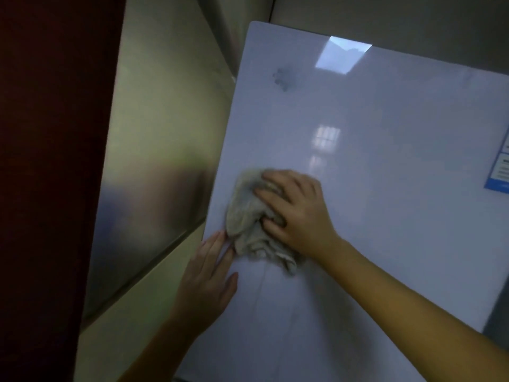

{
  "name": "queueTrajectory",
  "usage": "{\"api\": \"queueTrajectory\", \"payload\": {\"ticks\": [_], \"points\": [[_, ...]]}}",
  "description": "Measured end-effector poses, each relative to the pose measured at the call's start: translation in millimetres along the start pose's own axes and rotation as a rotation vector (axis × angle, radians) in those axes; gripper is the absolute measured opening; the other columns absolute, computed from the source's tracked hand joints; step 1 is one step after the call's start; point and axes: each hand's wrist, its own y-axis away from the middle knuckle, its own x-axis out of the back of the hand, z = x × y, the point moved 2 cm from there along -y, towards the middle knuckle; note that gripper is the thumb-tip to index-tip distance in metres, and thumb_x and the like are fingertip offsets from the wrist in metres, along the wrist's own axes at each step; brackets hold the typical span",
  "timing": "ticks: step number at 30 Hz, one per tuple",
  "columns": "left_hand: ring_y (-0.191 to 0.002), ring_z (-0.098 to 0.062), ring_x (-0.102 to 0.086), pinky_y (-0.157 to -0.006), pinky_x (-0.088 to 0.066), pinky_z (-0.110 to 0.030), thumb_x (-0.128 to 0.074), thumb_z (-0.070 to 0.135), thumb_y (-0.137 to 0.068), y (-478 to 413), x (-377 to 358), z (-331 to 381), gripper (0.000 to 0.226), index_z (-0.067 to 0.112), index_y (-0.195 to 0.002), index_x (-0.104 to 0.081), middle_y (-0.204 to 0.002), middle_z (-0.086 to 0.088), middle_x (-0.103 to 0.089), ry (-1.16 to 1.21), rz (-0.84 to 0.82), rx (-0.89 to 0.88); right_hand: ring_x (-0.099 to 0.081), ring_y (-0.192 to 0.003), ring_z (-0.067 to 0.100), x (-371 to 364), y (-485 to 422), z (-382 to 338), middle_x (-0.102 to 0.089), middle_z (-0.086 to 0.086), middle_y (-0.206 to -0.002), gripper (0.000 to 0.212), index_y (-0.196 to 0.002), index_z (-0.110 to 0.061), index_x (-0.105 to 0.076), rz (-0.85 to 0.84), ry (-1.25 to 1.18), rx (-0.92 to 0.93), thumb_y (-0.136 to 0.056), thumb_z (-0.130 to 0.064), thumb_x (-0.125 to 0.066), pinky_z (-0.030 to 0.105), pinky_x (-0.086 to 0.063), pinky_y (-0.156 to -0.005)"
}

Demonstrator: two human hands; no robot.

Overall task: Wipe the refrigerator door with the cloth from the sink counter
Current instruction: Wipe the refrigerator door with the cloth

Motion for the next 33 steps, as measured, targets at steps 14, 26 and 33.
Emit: {"api": "queueTrajectory", "payload": {"ticks": [14,26,33], "points": [[-0.143,-0.034,-0.042,-0.112,-0.041,-0.047,-0.054,0.030,-0.094,50,8,3,0.050,0.006,-0.138,-0.059,-0.154,-0.017,-0.046,-0.033,-0.125,0.009,-0.057,-0.123,0.033,19,19,13,-0.064,0.011,-0.137,0.042,-0.121,-0.017,-0.073,-0.020,0.054,-0.015,-0.083,-0.034,-0.076,0.045,-0.041,-0.097],[-0.139,-0.035,-0.045,-0.113,-0.040,-0.042,-0.050,0.032,-0.098,72,5,-4,0.050,0.004,-0.138,-0.058,-0.148,-0.023,-0.051,-0.071,-0.099,-0.031,-0.054,-0.125,0.035,-32,0,-50,-0.061,0.011,-0.140,0.045,-0.122,-0.016,-0.070,-0.096,-0.034,0.091,-0.082,-0.037,-0.071,0.046,-0.040,-0.098],[-0.141,-0.034,-0.042,-0.117,-0.033,-0.040,-0.053,0.030,-0.096,67,7,-6,0.050,0.004,-0.138,-0.057,-0.150,-0.023,-0.049,-0.077,-0.111,-0.057,-0.057,-0.125,0.034,-6,38,-27,-0.061,0.010,-0.141,0.042,-0.122,-0.018,-0.071,-0.088,0.010,0.090,-0.083,-0.033,-0.074,0.045,-0.040,-0.097]]}}
